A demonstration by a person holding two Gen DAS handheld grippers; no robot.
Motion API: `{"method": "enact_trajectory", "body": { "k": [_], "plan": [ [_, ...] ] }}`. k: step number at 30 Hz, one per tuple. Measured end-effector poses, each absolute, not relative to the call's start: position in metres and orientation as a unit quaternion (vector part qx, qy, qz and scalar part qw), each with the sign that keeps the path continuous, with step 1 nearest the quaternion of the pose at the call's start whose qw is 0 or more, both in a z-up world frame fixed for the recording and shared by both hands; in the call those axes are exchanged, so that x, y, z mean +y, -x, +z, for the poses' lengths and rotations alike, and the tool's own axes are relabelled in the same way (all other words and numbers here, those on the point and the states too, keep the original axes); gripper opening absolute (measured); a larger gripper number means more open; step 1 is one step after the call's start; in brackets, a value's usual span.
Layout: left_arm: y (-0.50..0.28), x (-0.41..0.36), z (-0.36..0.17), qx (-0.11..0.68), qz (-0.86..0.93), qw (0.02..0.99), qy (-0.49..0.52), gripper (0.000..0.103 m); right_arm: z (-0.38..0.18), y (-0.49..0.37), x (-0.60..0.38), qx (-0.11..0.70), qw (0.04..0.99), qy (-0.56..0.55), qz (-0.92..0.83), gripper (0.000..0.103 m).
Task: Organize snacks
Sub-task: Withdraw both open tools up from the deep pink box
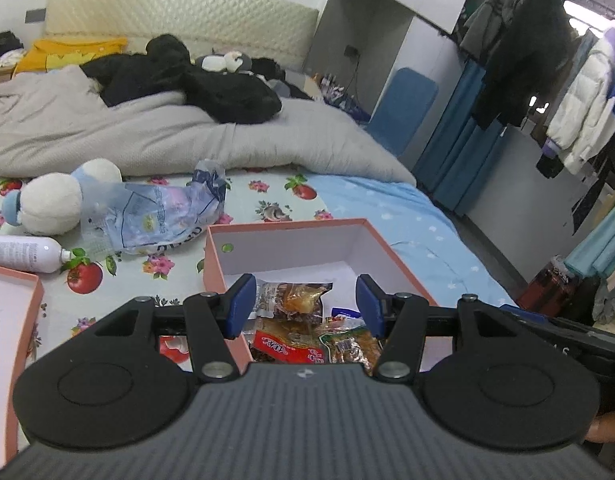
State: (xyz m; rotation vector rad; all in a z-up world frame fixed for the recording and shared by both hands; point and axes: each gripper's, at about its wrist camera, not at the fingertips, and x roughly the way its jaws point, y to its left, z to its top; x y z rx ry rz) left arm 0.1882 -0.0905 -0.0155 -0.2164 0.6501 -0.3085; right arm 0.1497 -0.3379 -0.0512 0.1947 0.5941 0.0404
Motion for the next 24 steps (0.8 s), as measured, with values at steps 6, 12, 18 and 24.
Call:
{"method": "enact_trajectory", "body": {
  "k": [6,12,18,24],
  "plan": [
    [-0.143,-0.082,0.008,0.292,-0.149,0.941,0.081,0.062,-0.039,-0.12,-0.329,0.274,0.956,-0.106,0.022,0.062],
    [-0.103,-0.07,0.015,0.283,-0.142,0.945,0.078,0.064,-0.033,-0.087,-0.321,0.263,0.96,-0.098,0.025,0.062],
    [-0.073,-0.063,0.005,0.292,-0.149,0.939,0.1,0.065,-0.038,-0.06,-0.313,0.258,0.961,-0.096,0.023,0.062],
    [-0.046,-0.063,-0.002,0.29,-0.152,0.941,0.091,0.065,-0.038,-0.032,-0.303,0.244,0.965,-0.084,0.041,0.062]
  ]
}}
